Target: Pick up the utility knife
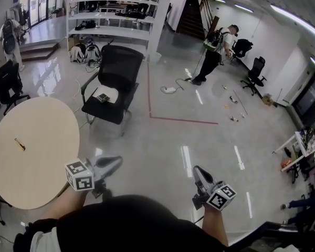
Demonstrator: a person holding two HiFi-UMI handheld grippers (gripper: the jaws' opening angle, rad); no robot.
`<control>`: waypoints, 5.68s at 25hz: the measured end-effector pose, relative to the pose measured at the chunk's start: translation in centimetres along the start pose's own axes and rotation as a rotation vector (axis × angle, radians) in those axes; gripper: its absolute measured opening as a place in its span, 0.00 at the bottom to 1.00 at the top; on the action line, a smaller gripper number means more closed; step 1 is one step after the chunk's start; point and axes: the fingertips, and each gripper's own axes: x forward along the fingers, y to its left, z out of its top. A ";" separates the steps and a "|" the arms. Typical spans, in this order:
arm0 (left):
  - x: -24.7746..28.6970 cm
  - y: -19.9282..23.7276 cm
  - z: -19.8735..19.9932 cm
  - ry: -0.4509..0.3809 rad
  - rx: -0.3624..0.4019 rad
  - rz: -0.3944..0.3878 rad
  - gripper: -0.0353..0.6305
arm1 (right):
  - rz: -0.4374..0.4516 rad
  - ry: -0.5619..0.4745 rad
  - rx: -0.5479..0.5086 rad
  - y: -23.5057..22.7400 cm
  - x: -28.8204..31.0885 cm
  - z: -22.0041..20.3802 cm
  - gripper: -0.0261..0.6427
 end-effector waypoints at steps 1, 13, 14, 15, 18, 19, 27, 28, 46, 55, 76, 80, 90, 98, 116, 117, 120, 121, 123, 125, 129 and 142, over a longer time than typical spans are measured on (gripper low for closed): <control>0.5 1.1 0.2 -0.001 -0.003 -0.007 0.05 | -0.006 0.001 -0.007 -0.6 0.9 0.1 0.06; 1.3 17.7 8.1 -0.038 0.008 -0.020 0.05 | -0.069 -0.015 -0.028 -3.9 17.0 5.0 0.06; 1.5 18.7 8.2 -0.035 0.011 -0.013 0.05 | -0.059 -0.012 -0.027 -4.4 18.2 5.2 0.06; 1.7 19.7 8.3 -0.032 0.017 -0.003 0.05 | -0.047 -0.008 -0.025 -4.8 19.3 5.2 0.06; 2.7 22.0 8.6 -0.033 0.033 0.057 0.05 | -0.003 0.005 0.007 -6.9 21.9 5.1 0.06; 3.2 22.4 8.8 -0.041 0.039 0.081 0.05 | 0.014 0.007 0.020 -7.9 22.4 5.2 0.06; 5.2 22.4 7.8 -0.115 0.063 0.346 0.05 | 0.157 0.076 0.059 -17.9 25.1 6.3 0.06; 5.1 22.2 7.5 -0.125 0.058 0.388 0.05 | 0.187 0.093 0.052 -18.7 26.0 6.5 0.06; -21.1 30.9 11.2 -0.276 0.121 0.850 0.05 | 0.616 0.370 -0.256 3.5 63.7 4.6 0.06; -39.1 35.6 10.9 -0.275 0.138 1.077 0.05 | 0.841 0.623 -0.387 24.8 83.4 -6.2 0.19; -55.0 33.7 3.3 -0.423 -0.036 1.395 0.05 | 1.146 1.039 -0.590 51.9 90.3 -33.1 0.31; -56.2 33.2 1.2 -0.446 -0.080 1.433 0.05 | 1.173 1.091 -0.638 54.7 89.3 -37.5 0.32; -57.8 31.4 -3.1 -0.420 -0.103 1.520 0.05 | 1.178 1.261 -0.685 59.5 85.0 -50.1 0.36; -58.9 29.9 -4.9 -0.506 -0.174 1.534 0.05 | 1.046 1.346 -0.739 61.3 83.6 -58.3 0.44; -59.0 28.9 -6.8 -0.497 -0.211 1.579 0.05 | 0.894 1.260 -0.937 59.9 84.6 -65.4 0.32; -59.0 29.1 -6.8 -0.493 -0.215 1.576 0.05 | 0.906 1.266 -0.944 59.9 84.6 -65.4 0.26; -58.7 29.8 -6.4 -0.491 -0.218 1.560 0.05 | 0.939 1.282 -0.951 59.4 84.5 -65.2 0.23; -58.7 29.9 -6.2 -0.493 -0.219 1.554 0.05 | 0.947 1.282 -0.943 59.2 84.5 -65.1 0.23; -58.7 30.0 -5.7 -0.492 -0.217 1.547 0.05 | 0.955 1.279 -0.909 58.9 84.5 -64.6 0.23; -58.8 29.9 -5.3 -0.481 -0.208 1.547 0.05 | 0.958 1.274 -0.872 58.6 84.7 -63.8 0.23; -59.7 30.1 -4.5 -0.462 -0.186 1.553 0.05 | 0.972 1.252 -0.815 58.4 85.3 -61.8 0.23; -73.5 37.2 0.9 -0.256 0.041 1.726 0.05 | 0.963 1.218 -0.724 56.2 87.3 -56.7 0.23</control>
